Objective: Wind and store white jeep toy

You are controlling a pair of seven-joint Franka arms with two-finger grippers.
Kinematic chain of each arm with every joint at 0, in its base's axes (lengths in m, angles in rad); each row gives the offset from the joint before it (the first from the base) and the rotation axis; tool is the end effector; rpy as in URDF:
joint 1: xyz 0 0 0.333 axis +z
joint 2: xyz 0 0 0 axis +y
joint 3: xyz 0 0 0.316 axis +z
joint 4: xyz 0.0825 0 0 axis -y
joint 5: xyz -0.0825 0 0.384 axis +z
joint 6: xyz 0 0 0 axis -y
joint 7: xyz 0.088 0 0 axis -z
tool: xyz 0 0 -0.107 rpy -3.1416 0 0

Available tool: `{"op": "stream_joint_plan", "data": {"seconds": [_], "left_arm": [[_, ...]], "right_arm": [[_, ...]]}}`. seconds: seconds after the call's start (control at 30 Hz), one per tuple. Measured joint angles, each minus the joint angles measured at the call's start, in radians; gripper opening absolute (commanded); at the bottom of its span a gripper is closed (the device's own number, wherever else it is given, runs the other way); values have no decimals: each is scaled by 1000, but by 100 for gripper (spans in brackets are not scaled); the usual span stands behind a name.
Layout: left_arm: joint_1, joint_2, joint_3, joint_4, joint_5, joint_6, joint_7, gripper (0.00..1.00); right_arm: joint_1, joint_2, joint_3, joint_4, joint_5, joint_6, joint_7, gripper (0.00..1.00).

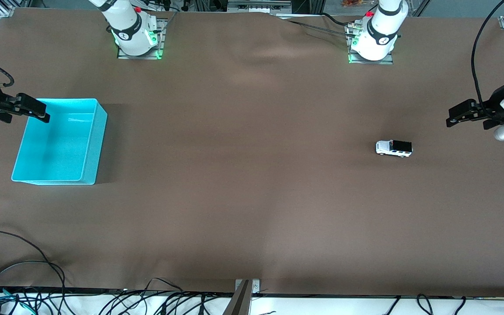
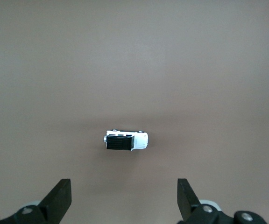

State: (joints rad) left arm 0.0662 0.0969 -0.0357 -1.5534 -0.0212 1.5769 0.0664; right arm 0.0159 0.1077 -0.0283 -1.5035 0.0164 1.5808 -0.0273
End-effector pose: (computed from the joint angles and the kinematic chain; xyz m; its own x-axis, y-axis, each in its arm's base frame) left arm 0.5817 0.0164 0.5782 0.9968 -0.0359 -0.0715 -0.0339 -0.9990 0.0294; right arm 0.5877 -0.0047 0.5956 0.9994 0.0148 -0.0300 0.0144 -0.9998 -0.0142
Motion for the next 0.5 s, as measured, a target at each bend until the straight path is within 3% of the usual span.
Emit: {"op": "stream_joint_plan", "data": {"seconds": [0.5], "left_arm": [[1,0,1,0,0,-2,0,100]], "right_arm": [[0,3,0,0,0,-2,12,100]]}}
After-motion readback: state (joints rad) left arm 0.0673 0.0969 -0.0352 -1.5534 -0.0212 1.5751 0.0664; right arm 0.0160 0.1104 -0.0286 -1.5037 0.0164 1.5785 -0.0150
